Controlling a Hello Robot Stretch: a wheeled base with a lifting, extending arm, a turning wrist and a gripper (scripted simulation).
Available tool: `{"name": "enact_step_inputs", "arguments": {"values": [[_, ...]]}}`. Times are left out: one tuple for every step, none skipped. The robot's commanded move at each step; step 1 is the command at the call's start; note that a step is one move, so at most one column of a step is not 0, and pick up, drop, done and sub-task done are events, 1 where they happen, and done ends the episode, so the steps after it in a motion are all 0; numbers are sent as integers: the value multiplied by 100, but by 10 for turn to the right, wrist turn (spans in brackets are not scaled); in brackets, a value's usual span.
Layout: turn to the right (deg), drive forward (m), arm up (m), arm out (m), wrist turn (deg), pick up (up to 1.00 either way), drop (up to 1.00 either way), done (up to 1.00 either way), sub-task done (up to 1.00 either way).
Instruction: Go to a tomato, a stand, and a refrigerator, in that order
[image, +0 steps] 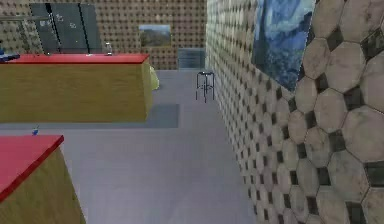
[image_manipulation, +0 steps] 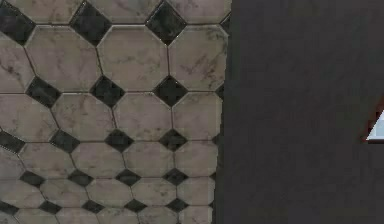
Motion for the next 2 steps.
{"name": "enact_step_inputs", "arguments": {"values": [[0, 100, 0, 0, 0, 0, 0, 0, 0], [0, 100, 0, 0, 0, 0, 0, 0, 0]]}}
